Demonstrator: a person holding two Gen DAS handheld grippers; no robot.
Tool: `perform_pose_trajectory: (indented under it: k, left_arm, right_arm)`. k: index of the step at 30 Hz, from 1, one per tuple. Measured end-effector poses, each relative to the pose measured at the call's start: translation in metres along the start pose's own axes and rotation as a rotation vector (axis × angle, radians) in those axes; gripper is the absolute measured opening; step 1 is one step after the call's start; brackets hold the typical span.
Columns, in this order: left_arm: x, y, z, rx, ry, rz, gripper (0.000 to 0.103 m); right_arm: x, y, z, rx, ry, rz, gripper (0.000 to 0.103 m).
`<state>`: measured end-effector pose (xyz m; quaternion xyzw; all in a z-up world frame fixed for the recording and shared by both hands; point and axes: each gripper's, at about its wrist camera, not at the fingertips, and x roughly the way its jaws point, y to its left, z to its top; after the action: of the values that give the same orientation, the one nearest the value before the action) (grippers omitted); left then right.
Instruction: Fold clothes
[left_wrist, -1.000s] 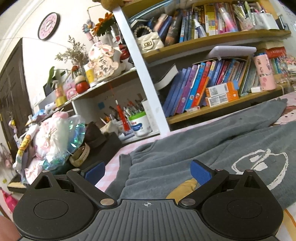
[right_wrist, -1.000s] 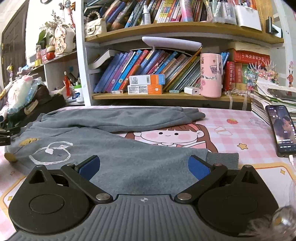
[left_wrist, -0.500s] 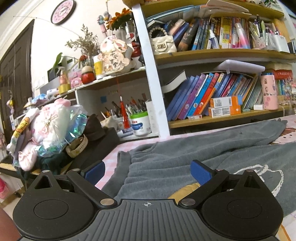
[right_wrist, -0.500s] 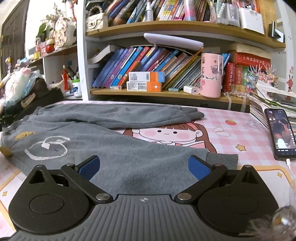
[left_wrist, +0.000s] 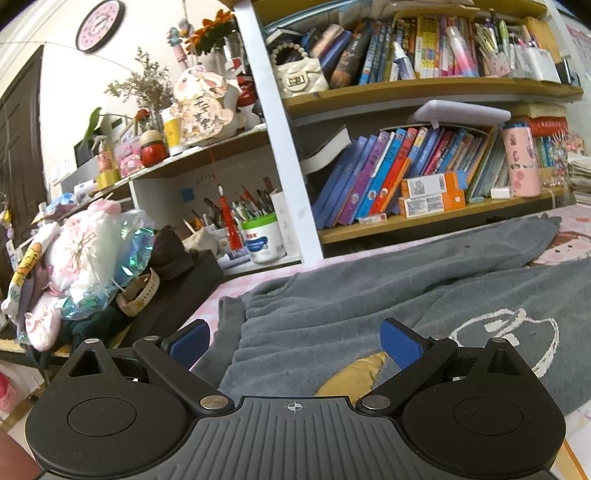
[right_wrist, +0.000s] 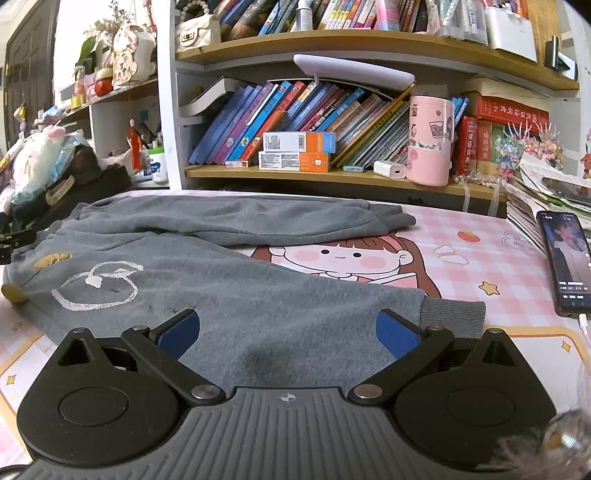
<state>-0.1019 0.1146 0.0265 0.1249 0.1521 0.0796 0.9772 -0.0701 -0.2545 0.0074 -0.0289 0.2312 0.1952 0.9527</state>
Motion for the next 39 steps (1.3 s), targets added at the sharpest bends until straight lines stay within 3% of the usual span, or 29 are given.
perform_pose_trajectory:
  k: [12, 30, 39]
  left_arm:
    - [0.001, -0.022, 0.000, 0.125, 0.011, -0.034, 0.100]
    - [0.005, -0.023, 0.000, 0.143, 0.034, -0.058, 0.100]
    - [0.008, -0.016, 0.000, 0.097, 0.046, -0.068, 0.100]
  right_arm:
    - [0.003, 0.002, -0.001, -0.014, 0.019, 0.001, 0.103]
    - [0.007, 0.003, -0.001, -0.023, 0.043, -0.006, 0.103]
    - [0.010, 0.004, -0.001, -0.032, 0.062, 0.002, 0.103]
